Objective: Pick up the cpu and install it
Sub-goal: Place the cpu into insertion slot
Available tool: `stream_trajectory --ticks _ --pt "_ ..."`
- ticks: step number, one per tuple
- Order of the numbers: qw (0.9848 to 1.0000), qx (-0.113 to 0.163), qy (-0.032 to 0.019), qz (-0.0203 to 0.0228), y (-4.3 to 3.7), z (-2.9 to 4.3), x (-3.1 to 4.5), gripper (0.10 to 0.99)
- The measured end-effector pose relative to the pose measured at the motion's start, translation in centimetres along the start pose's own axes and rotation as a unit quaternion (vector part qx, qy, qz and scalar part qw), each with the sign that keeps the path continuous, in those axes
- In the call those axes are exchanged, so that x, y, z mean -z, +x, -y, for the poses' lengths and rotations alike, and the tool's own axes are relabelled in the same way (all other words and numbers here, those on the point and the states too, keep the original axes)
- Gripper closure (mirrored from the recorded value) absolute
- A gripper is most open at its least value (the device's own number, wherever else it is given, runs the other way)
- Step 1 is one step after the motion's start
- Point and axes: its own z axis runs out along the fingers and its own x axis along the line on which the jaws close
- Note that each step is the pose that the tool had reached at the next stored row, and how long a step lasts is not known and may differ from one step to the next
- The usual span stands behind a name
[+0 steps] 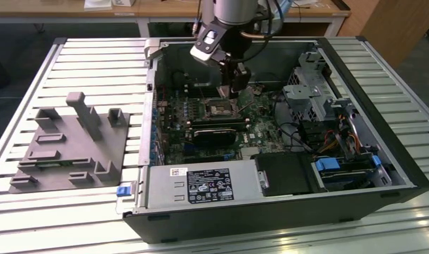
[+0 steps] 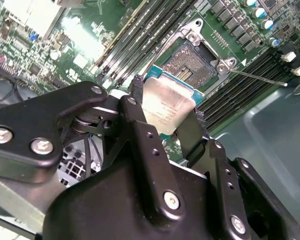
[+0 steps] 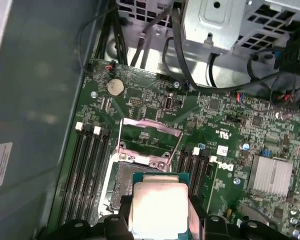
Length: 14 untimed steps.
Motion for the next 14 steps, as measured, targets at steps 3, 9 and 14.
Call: stream_trajectory --ticks 3,9,14 --pt "1.0 -0.007 0.0004 0.0009 0.34 0.36 -0.36 0.561" --pt "0.9997 -0.025 0.0013 0.0019 0.98 0.95 -1.22 0.561" --pt "0.9981 -0.061 0.0032 0.004 1.1 0.97 -2.1 0.561"
